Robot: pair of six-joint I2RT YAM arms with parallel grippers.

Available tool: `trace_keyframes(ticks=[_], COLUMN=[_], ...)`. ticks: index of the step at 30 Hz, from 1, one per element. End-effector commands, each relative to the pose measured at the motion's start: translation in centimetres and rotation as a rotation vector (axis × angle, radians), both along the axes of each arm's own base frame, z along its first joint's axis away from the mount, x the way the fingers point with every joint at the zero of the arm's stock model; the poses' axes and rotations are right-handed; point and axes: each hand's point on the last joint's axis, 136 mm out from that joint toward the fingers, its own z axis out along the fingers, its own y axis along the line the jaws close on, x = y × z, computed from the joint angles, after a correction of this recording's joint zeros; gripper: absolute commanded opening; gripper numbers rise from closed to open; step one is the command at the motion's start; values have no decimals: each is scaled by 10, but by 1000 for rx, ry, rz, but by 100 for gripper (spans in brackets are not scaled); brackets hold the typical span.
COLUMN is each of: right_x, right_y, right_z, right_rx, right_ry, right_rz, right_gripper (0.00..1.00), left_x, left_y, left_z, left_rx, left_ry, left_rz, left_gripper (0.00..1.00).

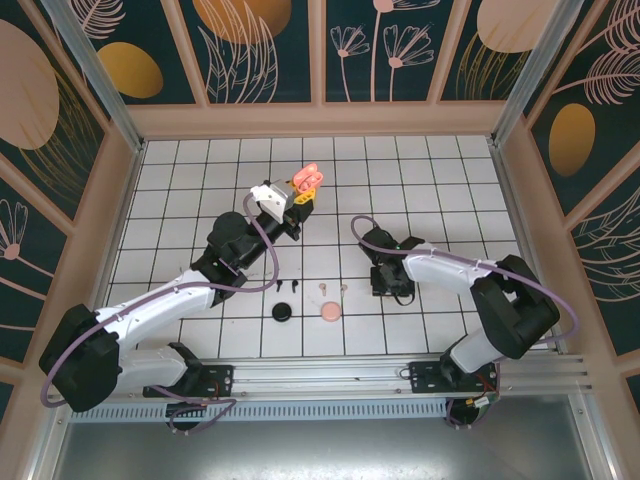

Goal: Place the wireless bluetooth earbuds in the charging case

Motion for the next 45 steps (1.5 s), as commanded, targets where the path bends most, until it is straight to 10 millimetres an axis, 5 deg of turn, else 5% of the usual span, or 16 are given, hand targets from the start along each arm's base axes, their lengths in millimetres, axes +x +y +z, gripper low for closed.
trace_keyframes(ticks=[1, 18, 25, 34, 45], right_x=[3, 11, 1, -22, -12], right_y=[-1, 5, 11, 9, 17], right_z=[1, 40, 39, 22, 10], right_rx=[-38, 41, 210, 282, 276], right_ry=[0, -80, -105, -55, -50], right_rz=[30, -79, -287, -331, -314], right_gripper=[41, 46, 45, 48, 49], left_x=[-3, 0, -1, -2, -3], left_y=[-5, -10, -10, -10, -9], left_z=[8, 6, 6, 6, 7], left_rx=[-10, -4, -10, -15, -17], left_ry=[-27, -25, -27, -31, -31], left_rz=[-22, -33, -35, -41, -38], left_gripper=[0, 0, 0, 0, 0])
